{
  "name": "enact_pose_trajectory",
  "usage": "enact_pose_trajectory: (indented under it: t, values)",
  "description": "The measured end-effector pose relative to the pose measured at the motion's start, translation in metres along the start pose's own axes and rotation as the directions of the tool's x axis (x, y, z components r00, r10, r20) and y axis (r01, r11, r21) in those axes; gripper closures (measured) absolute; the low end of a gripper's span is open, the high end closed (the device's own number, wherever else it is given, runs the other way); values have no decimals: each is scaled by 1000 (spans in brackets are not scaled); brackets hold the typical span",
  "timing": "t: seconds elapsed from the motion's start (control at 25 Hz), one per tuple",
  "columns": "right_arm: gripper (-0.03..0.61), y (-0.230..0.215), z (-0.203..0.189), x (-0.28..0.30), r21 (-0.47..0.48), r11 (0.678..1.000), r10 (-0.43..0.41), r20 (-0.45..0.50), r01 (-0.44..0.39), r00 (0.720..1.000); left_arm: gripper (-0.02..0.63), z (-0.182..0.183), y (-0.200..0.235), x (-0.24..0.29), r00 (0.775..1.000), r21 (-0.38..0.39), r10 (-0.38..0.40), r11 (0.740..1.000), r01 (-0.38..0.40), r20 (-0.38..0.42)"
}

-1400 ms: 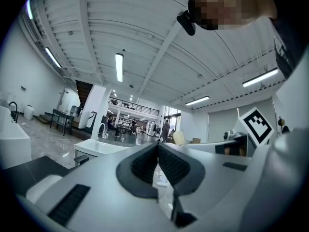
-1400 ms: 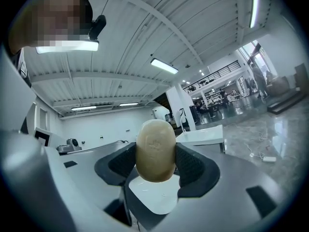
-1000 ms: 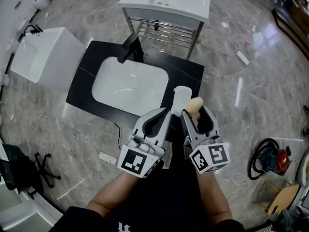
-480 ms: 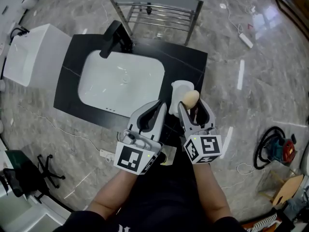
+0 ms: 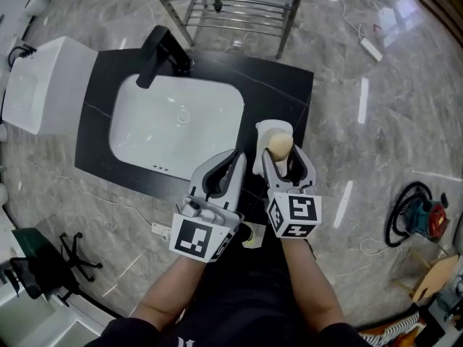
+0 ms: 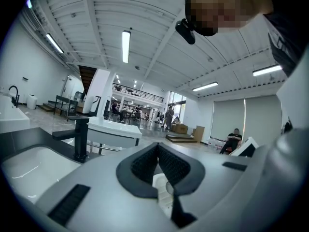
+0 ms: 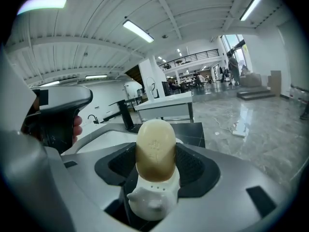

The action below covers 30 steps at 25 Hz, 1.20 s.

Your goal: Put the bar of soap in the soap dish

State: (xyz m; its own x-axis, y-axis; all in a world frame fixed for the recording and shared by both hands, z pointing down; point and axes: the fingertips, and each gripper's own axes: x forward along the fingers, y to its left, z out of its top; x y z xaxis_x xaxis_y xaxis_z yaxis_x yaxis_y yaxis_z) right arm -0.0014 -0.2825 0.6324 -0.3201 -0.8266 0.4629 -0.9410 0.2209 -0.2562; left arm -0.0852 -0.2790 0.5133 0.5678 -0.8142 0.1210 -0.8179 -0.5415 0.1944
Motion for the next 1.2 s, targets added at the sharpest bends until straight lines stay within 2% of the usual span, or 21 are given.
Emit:
enact_pose_trajectory:
  t: [0.32, 0.88, 1.04, 1.2]
  values:
    - [319, -5, -21, 17, -18, 998, -56, -85, 55, 995, 604, -4, 0, 7, 1000, 16, -2, 1000, 3, -23]
    - [318, -9, -23, 27, -23, 991, -132, -133, 130, 982, 604, 1, 7, 8, 999, -1, 19, 1000, -19, -51]
    - [318, -9, -15, 22, 0, 993, -119, -112, 120, 987, 604, 5, 5, 5, 998, -7, 19, 1000, -19, -59]
    - [318, 0, 17, 4, -18, 997, -70, -39, 69, 997, 604, 7, 2, 1, 997, -32, 12, 999, -14, -76]
